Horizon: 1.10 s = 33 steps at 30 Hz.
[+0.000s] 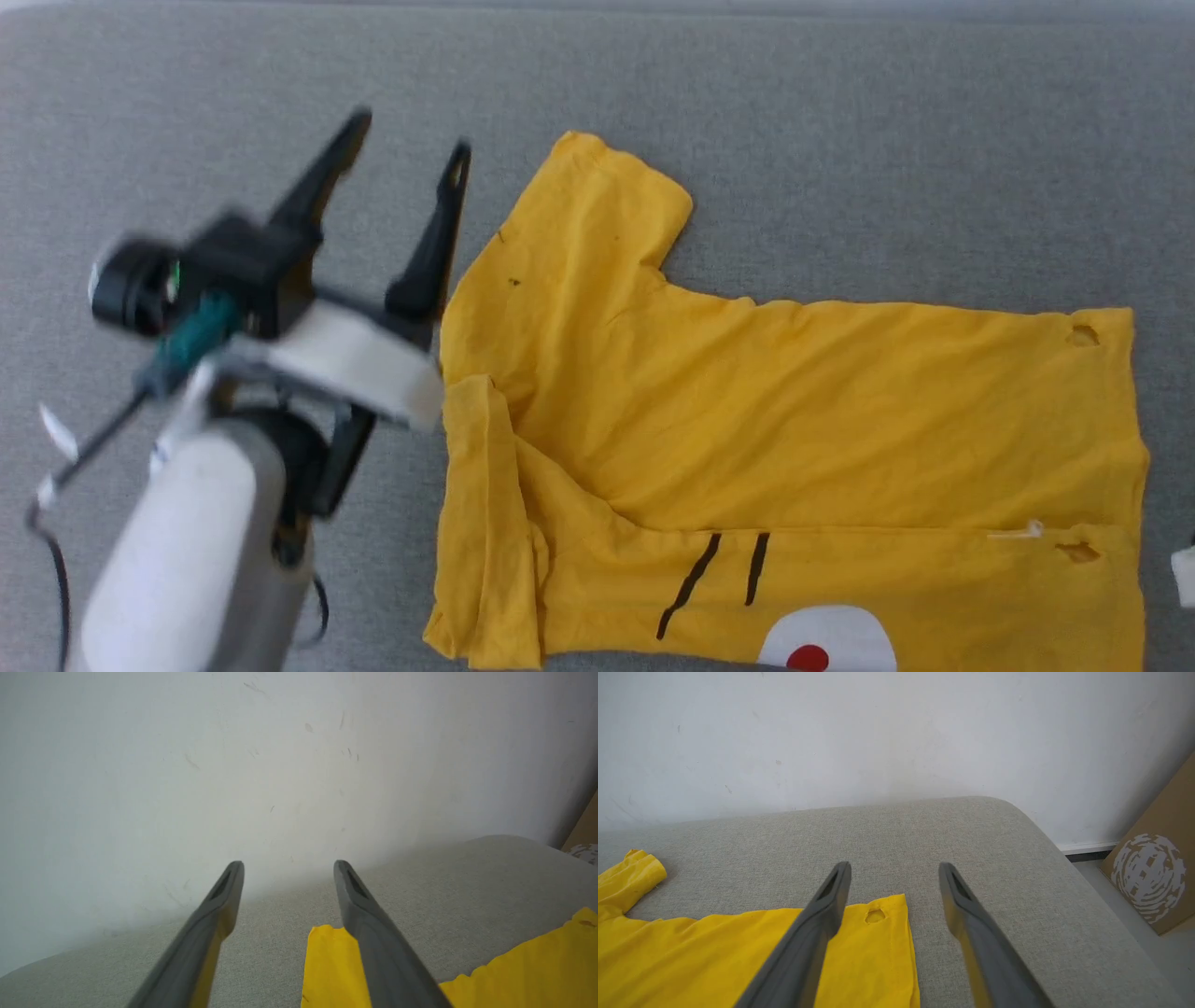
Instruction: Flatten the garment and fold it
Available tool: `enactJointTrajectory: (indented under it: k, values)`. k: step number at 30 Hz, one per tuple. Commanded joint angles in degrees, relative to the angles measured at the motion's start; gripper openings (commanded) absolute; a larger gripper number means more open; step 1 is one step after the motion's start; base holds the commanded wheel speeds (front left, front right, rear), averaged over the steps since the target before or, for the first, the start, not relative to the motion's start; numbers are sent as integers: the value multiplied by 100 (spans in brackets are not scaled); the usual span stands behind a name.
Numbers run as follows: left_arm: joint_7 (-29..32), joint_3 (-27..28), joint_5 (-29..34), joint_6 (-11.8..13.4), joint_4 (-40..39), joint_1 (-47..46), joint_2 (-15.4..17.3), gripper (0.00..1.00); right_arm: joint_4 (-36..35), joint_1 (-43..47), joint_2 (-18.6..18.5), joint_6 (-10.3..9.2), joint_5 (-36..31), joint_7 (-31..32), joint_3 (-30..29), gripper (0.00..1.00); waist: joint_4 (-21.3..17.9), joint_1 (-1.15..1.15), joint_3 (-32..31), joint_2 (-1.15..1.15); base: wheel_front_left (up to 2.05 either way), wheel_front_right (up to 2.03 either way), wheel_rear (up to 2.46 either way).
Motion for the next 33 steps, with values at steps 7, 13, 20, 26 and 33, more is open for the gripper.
enactJointTrajectory:
  k: [7, 13, 20, 26, 33]
  values:
    - [1130, -292, -358, -563, 1050, -1996, -39, 100, 12, -392, -24, -11, 30, -58, 184, 100, -245, -1, 892, 0, 0, 0, 0]
    - [1907, -735, -650, -773, 1983, -2926, -40, 100, 149, -629, -52, -11, 98, -126, 339, 100, -481, -1, 1342, 0, 0, 0, 0]
    - [2414, -1056, -880, -832, 2600, -3310, 186, 100, 332, -822, -57, -11, 158, -229, 462, 100, -775, -1, 1715, 0, 0, 0, 0]
    - [2685, -1128, -938, -818, 2917, -3269, 433, 100, 478, -907, -91, -11, 202, -322, 485, 100, -915, -1, 1832, 0, 0, 0, 0]
    - [2779, -1115, -1062, -809, 3032, -3101, 592, 0, 470, -970, -213, -11, 202, -270, 463, 100, -883, -1, 1802, 0, 0, 0, 0]
